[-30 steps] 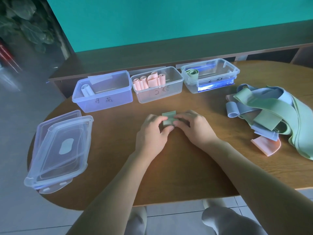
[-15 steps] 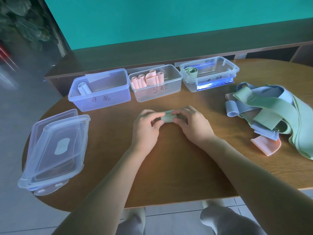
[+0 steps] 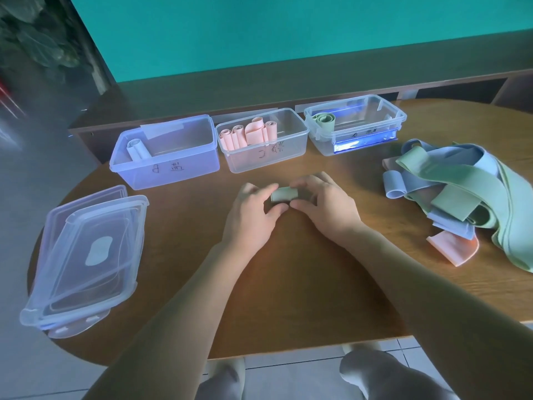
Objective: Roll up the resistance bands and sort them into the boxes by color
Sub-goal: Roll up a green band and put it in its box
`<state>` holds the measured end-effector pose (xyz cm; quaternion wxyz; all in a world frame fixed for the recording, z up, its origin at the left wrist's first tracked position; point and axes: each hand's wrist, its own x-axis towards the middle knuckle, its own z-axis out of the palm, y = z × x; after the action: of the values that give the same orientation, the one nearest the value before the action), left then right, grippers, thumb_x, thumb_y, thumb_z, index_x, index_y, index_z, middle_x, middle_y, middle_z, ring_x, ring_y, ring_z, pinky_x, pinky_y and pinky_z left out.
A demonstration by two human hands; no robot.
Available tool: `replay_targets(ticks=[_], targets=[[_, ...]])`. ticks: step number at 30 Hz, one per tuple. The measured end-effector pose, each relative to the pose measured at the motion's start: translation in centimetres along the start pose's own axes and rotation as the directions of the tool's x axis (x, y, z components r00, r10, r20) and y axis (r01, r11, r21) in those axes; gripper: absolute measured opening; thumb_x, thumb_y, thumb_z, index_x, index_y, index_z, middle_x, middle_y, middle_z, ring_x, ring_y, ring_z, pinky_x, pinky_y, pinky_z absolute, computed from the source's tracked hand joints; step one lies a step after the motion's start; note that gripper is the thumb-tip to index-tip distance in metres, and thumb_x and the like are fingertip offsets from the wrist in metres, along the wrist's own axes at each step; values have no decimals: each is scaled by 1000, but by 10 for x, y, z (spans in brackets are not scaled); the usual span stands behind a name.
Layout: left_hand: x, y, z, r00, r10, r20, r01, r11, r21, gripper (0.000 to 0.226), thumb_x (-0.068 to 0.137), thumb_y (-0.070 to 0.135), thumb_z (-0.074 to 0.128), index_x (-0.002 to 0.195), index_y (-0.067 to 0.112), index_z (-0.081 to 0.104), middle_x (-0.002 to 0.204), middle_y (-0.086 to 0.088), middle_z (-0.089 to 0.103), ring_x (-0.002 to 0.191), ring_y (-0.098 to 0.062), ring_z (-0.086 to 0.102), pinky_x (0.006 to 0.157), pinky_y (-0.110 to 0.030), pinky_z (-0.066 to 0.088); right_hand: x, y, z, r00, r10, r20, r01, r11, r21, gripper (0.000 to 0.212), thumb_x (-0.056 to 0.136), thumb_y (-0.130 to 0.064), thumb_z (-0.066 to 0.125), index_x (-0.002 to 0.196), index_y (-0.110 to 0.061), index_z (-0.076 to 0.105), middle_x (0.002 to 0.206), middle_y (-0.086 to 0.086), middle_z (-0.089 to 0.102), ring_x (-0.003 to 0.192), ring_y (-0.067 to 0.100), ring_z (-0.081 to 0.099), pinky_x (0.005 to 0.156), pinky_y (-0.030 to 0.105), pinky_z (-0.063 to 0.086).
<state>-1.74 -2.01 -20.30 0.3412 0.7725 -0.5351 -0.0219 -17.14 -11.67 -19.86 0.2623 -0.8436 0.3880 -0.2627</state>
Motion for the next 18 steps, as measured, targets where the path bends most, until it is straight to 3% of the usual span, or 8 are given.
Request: replay_targets(ticks=[5, 8, 11, 14, 18], targets=[[11, 1, 2, 999, -16, 48, 12, 996, 83, 58, 90, 53, 68, 142, 30, 56, 116, 0, 52, 107, -21, 57, 83, -33, 47, 8, 1, 4, 1000, -8, -23, 5, 995, -102, 32, 96, -39, 62, 128, -41, 62, 118, -18, 56, 100, 8, 58, 76, 30, 42], [17, 0, 3, 998, -5, 67, -4, 992, 126, 60, 92, 55, 64, 144, 29, 53, 122, 1, 51, 110, -21, 57, 85, -35, 49, 16, 3, 8, 998, -51, -47, 45, 990, -130, 32, 97, -37, 62, 129, -32, 66, 118, -6, 59, 109, 20, 59, 87, 36, 44], [18, -1, 5, 997, 75, 16, -76, 992, 102, 52, 94, 39, 68, 141, 21, 58, 124, 0, 54, 110, -21, 58, 87, -38, 52, 21, 8, 11, 993, -102, -63, 86, 970, -227, 32, 98, -40, 60, 127, -30, 68, 115, -1, 61, 109, 29, 55, 90, 41, 37], [20, -6, 8, 969, 231, -90, -230, 973, 29, 35, 87, 16, 77, 122, 15, 72, 116, 0, 64, 105, -22, 61, 89, -35, 52, 23, 10, 13, 991, -111, -72, 88, 959, -268, 32, 99, -45, 57, 126, -32, 68, 116, -2, 62, 107, 30, 52, 89, 41, 34], [25, -12, 10, 967, 222, -129, -227, 974, -23, 27, 82, 18, 82, 109, 16, 77, 108, 2, 70, 99, -18, 63, 89, -23, 46, 25, 10, 11, 996, -82, -45, 69, 966, -249, 32, 101, -44, 53, 129, -35, 65, 120, -5, 60, 110, 28, 49, 93, 41, 32]])
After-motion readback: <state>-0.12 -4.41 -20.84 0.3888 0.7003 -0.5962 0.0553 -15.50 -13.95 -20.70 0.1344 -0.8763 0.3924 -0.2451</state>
